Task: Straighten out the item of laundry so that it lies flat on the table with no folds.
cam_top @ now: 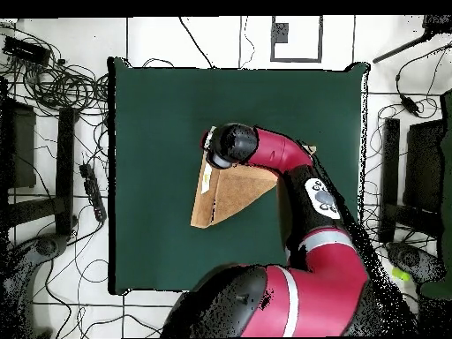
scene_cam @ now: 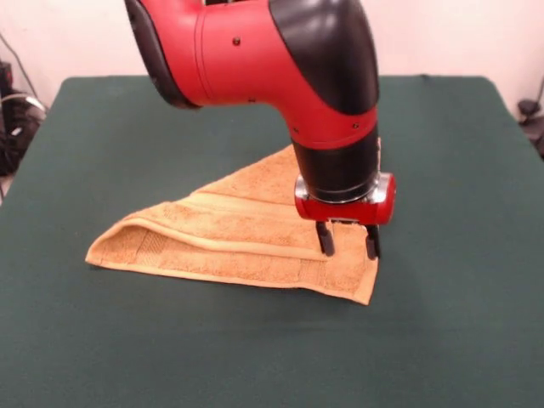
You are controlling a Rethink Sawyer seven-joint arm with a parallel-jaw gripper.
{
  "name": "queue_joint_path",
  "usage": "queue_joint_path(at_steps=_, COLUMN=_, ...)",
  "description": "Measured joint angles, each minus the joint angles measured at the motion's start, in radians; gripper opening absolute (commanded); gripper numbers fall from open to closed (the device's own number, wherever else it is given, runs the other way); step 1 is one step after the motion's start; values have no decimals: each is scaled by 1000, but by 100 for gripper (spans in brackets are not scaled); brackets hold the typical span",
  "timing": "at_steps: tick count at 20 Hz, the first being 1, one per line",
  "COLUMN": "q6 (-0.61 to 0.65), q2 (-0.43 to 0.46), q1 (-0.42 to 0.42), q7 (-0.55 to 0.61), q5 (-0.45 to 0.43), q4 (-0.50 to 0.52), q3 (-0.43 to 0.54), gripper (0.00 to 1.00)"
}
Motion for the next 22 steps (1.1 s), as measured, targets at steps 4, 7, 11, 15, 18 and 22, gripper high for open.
queue_joint_path(at_steps=4, q6=0, q2=-2, q1=-18, q7=0, q5=0, q4=-2, q3=9, gripper=100)
queue_joint_path(at_steps=7, q6=5, q2=-4, q1=-30, q7=0, q5=-1, q4=-2, q3=10, gripper=100)
queue_joint_path(at_steps=11, q6=28, q2=-15, q1=-50, q7=0, q5=-1, q4=-2, q3=10, gripper=100)
queue_joint_path(at_steps=15, q6=58, q2=-42, q1=-62, q7=0, q5=-1, q4=-2, q3=10, gripper=100)
queue_joint_path(at_steps=18, q6=66, q2=-61, q1=-65, q7=0, q5=-1, q4=-2, q3=10, gripper=100)
queue_joint_path(at_steps=22, q6=66, q2=-83, q1=-60, q7=0, q5=-1, q4=-2, q3=10, gripper=100)
